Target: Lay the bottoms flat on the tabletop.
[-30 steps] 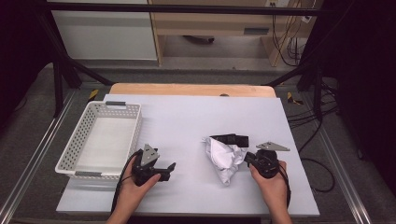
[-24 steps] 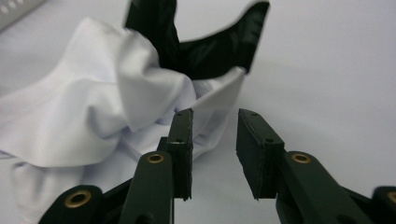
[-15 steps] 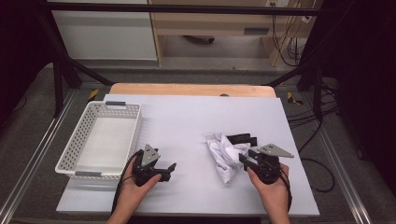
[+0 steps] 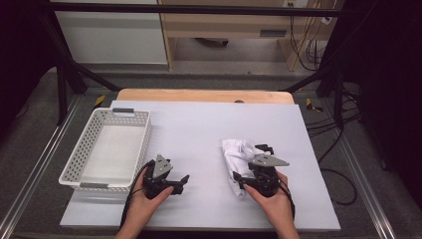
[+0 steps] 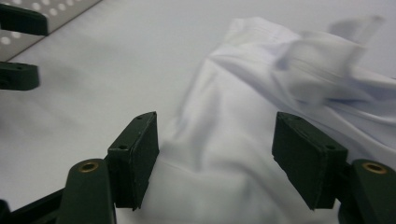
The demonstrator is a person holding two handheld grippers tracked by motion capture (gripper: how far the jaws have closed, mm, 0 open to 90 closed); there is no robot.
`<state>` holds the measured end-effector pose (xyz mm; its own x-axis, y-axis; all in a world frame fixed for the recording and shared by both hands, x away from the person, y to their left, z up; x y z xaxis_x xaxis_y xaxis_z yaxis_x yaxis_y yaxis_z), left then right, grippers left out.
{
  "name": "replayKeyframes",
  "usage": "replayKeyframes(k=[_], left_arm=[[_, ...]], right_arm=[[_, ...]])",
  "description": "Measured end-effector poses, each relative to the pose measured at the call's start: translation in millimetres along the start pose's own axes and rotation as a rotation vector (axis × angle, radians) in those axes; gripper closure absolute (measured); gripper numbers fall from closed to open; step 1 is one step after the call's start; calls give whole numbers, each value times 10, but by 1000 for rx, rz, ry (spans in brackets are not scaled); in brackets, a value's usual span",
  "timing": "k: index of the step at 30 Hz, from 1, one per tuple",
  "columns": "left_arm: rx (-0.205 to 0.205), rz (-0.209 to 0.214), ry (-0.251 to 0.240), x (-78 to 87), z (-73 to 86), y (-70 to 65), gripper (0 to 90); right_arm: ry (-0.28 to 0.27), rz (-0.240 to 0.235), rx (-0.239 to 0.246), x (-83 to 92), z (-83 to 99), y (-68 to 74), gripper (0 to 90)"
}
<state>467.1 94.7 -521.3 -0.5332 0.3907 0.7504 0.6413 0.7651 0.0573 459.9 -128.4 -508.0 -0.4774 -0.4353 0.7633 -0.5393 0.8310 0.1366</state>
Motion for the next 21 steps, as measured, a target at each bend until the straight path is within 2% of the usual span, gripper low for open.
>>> replayKeyframes(k=[3,6,7,9,10,11,13,17,19,21], left_arm=[[-2,1,2,-8,0,-9,124],[-3,2,0,-2,-1,-11,123],[-2,1,-1,1,-1,-8,123],[0,1,-1,4,0,3,124],[2,1,-2,3,-1,8,124],[3,0,-1,1,-1,14,124],[2,0,0,-3,-1,13,124],[-3,-1,-1,-1,-4,0,124],[-2,-2,-1,-2,-4,4,124],[-1,-5,0,0,-3,17,124]], right_arm=[[36,7,18,-165,-38,111,281],[92,61,43,-353,-40,149,315],[99,90,53,-392,-42,144,376],[92,131,80,-412,-53,126,554],[88,128,86,-405,-58,129,681],[88,115,91,-396,-56,135,758],[87,111,98,-384,-48,139,845],[82,86,140,-363,-53,230,857],[71,46,167,-342,-68,339,858],[53,1,215,-323,-87,492,858]])
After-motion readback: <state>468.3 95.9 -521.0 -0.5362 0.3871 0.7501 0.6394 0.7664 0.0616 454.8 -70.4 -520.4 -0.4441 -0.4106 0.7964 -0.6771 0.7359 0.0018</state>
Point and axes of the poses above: each handheld gripper's, and its own axes: x roughly backward along the jaws, z roughly out of its underside, y roughly to its left, the point moved 10 cm from there along -x, roughly forward along the jaws, and after that the axes turned 15 degrees about y, right-handed, at the moved point
